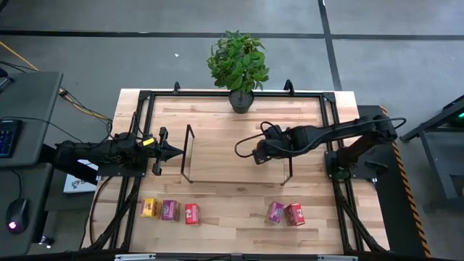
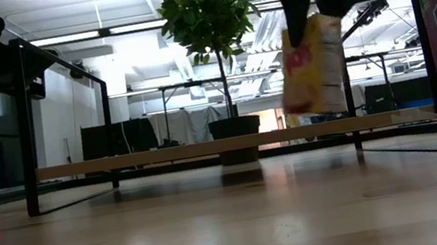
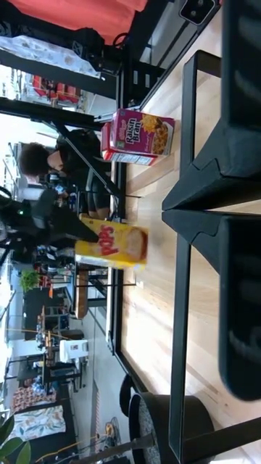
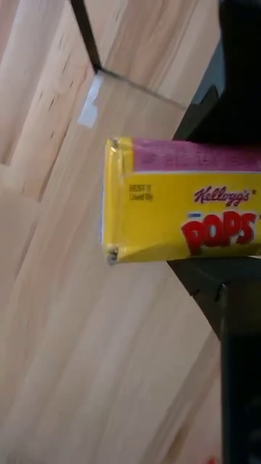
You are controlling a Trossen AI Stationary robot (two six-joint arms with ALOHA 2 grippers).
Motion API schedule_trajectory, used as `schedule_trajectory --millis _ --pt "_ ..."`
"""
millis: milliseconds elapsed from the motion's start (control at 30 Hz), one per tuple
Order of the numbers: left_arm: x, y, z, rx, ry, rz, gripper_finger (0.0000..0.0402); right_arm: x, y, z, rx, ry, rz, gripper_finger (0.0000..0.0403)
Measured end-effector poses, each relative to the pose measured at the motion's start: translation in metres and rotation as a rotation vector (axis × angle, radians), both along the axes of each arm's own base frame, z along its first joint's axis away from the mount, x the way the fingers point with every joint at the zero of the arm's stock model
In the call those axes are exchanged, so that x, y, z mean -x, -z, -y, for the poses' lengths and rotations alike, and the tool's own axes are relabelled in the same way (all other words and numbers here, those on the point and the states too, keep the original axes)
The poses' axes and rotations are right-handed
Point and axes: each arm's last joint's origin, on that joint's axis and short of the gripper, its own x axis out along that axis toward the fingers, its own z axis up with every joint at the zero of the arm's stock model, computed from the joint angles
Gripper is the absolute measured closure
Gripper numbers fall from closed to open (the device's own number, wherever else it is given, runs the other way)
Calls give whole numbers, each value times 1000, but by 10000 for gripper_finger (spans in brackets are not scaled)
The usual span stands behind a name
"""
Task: Stack cereal on shelf
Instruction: Put the right yellow cereal box on the shelf
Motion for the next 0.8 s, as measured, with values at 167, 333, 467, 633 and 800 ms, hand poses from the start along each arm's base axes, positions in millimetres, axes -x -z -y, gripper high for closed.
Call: schedule_trajectory --millis 167,333,467,633,800 --pt "0 0 0 0 0 0 402 2 6 8 4 39 -74 219" --pt "0 0 0 0 0 1 402 -1 4 9 19 44 -36 219" --pt "0 0 0 0 0 0 401 0 4 10 75 68 -32 219" --pt "0 0 0 0 0 0 401 3 4 13 108 142 -44 219" --pt "0 0 0 0 0 0 401 3 4 14 105 179 -30 219"
